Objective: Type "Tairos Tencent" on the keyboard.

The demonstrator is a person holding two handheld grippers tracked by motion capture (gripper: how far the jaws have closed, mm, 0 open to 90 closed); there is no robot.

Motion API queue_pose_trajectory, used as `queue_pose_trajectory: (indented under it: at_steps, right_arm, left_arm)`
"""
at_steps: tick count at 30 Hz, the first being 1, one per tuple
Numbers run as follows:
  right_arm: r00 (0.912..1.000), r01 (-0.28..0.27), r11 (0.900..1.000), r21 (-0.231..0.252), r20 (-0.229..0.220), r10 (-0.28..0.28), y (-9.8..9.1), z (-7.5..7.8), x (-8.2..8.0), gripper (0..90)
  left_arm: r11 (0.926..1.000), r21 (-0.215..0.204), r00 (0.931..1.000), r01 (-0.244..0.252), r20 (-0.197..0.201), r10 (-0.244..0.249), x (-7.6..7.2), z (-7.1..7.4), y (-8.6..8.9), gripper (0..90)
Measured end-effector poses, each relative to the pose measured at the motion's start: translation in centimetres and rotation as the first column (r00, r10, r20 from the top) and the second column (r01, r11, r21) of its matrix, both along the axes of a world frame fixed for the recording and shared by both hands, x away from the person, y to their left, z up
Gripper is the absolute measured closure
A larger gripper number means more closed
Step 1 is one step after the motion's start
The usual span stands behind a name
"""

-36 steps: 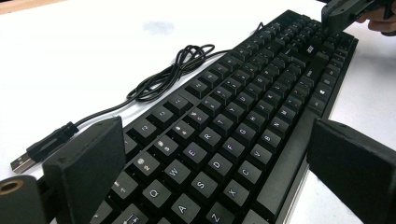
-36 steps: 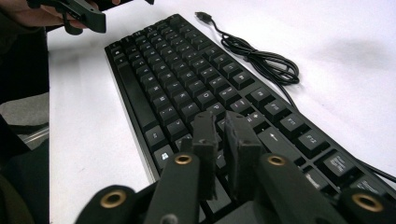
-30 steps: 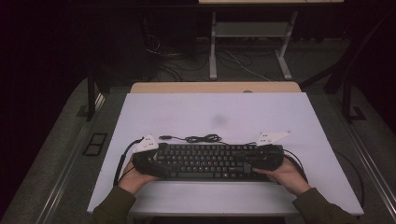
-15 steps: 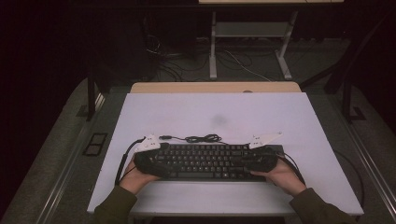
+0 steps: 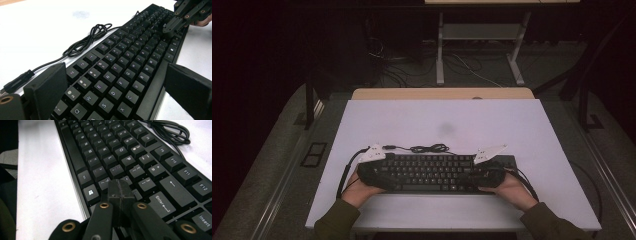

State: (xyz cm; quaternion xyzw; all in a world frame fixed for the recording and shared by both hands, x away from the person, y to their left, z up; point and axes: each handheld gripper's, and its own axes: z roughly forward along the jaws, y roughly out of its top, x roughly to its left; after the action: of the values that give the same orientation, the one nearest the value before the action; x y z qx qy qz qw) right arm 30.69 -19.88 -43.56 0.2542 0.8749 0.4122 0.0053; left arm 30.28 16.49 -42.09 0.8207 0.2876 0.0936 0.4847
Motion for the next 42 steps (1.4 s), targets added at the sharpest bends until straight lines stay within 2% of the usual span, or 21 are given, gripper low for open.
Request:
queue_pose_trajectory:
  at_steps: [12, 18, 27, 31, 32, 33, 36, 37, 38, 39, 40, 41, 42]
  right_arm:
    - [0.9999, -0.01, 0.9996, -0.026, -0.001, 0.01, 0.2, -0.3, -0.1, 89.1]
    - [0.9999, -0.01, 0.9997, -0.024, -0.003, 0.01, 0.2, -0.3, -0.1, 89.2]
    - [0.9999, -0.01, 0.9997, -0.022, -0.004, 0.01, 0.1, -0.3, -0.1, 89.2]
    - [0.9999, -0.01, 0.9997, -0.022, -0.005, 0.01, 0.1, -0.3, -0.1, 89.1]
    - [0.9999, -0.011, 0.9997, -0.022, -0.005, 0.011, 0.1, -0.3, -0.1, 89.2]
    - [0.9999, -0.011, 0.9997, -0.022, -0.005, 0.011, 0.1, -0.3, -0.1, 89.2]
    - [0.9999, -0.011, 0.9997, -0.022, -0.005, 0.011, 0.1, -0.3, -0.1, 89.1]
    - [0.9999, -0.011, 0.9997, -0.022, -0.005, 0.011, 0.1, -0.3, -0.1, 89.2]
    - [0.9999, -0.011, 0.9997, -0.022, -0.005, 0.011, 0.1, -0.3, -0.1, 89.1]
    - [0.9999, -0.011, 0.9997, -0.022, -0.005, 0.011, 0.1, -0.3, -0.1, 89.1]
    - [0.9999, -0.011, 0.9997, -0.022, -0.008, 0.011, 0.1, -0.3, -0.1, 89.1]
    - [0.9999, -0.011, 0.9997, -0.022, -0.008, 0.011, 0.1, -0.3, -0.1, 89.1]
    - [0.9999, -0.011, 0.9997, -0.022, -0.008, 0.011, 0.1, -0.3, -0.1, 89.1]
  left_arm:
    - [1.0, -0.002, 1.0, 0.0, -0.002, 0.0, 0.1, 0.1, -0.2, 5.0]
    - [1.0, -0.002, 1.0, -0.001, -0.003, 0.001, 0.1, 0.1, -0.3, 6.3]
    - [1.0, 0.001, 0.9998, 0.003, -0.017, -0.003, 0.6, 0.2, -0.7, 17.2]
    - [0.9998, 0.001, 0.9994, 0.018, -0.029, -0.018, 0.9, 0.2, -1.0, 26.8]
    - [0.9997, 0.004, 0.9994, 0.023, -0.027, -0.023, 1.0, 0.2, -1.0, 33.3]
    - [0.9996, 0.0, 0.9992, 0.027, -0.031, -0.027, 1.0, 0.2, -1.1, 33.3]
    - [0.9993, 0.007, 0.9987, 0.036, -0.036, -0.036, 1.3, 0.1, -1.5, 42.4]
    - [0.9991, 0.009, 0.9985, 0.042, -0.036, -0.041, 1.4, 0.1, -1.6, 46.0]
    - [0.9993, 0.005, 0.9987, 0.037, -0.036, -0.037, 1.4, 0.0, -1.7, 54.4]
    - [0.9992, 0.007, 0.9986, 0.039, -0.035, -0.039, 1.6, 0.0, -1.8, 54.4]
    - [0.9989, 0.006, 0.9984, 0.046, -0.035, -0.046, 1.7, 0.0, -1.9, 63.1]
    - [0.9989, 0.002, 0.9983, 0.047, -0.035, -0.047, 1.7, 0.1, -2.0, 63.1]
    - [0.9988, 0.003, 0.9982, 0.049, -0.035, -0.049, 1.8, 0.1, -2.2, 66.8]
